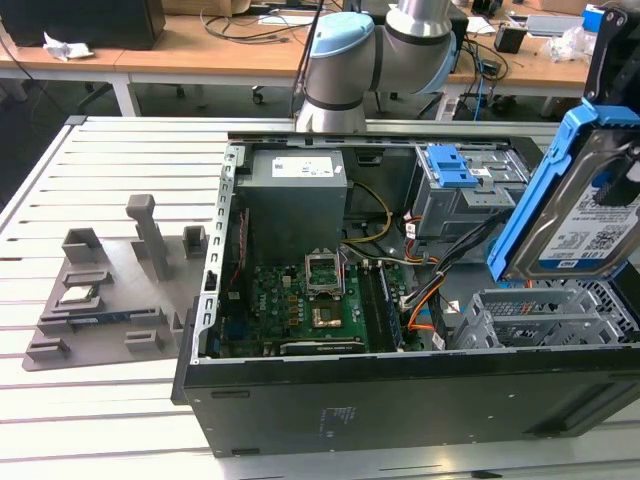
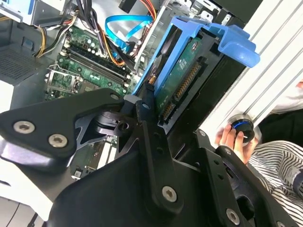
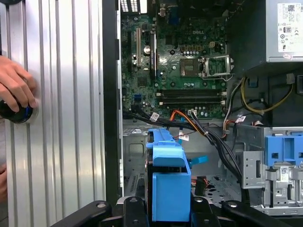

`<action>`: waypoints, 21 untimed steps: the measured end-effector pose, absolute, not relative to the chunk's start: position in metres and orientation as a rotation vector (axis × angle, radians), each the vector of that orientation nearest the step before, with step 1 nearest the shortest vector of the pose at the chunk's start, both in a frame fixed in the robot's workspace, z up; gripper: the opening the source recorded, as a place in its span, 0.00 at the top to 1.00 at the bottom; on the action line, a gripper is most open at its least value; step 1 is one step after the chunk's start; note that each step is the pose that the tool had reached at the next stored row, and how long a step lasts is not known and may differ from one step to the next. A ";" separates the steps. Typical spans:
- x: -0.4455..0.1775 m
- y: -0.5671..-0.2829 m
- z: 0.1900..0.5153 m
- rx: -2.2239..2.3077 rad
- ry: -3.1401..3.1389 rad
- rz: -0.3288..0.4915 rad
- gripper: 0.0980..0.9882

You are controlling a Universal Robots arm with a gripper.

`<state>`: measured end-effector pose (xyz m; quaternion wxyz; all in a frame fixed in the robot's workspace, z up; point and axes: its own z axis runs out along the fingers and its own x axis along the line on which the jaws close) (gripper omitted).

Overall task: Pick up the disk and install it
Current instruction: 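Pick up the disk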

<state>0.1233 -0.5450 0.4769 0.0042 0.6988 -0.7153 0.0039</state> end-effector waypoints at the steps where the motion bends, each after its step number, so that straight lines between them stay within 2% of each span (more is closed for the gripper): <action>1: 0.123 -0.545 0.475 2.189 -2.241 0.012 0.70; 21: 0.127 -0.545 0.438 2.189 -2.241 0.013 0.70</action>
